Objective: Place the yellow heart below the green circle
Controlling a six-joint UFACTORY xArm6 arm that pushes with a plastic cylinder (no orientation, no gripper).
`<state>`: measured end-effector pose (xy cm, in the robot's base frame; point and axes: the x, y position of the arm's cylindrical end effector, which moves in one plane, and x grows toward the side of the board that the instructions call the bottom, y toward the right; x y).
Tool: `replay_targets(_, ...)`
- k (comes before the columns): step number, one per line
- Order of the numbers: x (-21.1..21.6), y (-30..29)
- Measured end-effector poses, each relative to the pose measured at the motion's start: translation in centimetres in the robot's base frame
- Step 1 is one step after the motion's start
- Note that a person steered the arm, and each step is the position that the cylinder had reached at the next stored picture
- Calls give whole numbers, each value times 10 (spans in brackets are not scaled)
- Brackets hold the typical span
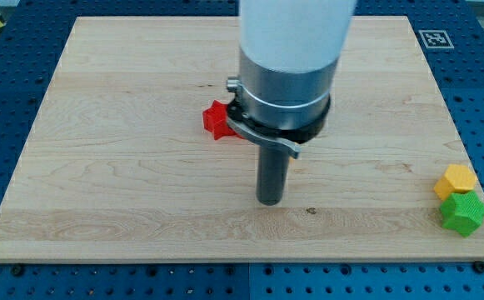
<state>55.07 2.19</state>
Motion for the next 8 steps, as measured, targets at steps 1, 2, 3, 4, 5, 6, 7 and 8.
replay_targets(1, -23, -4)
replay_targets(2, -28, -4)
replay_targets(3, -29, -4)
replay_targets(4, -30, -4)
replay_targets(5, -30, -4)
replay_targets(6, -35, -12)
replay_targets(7, -50, -12)
replay_targets(8, -53, 6)
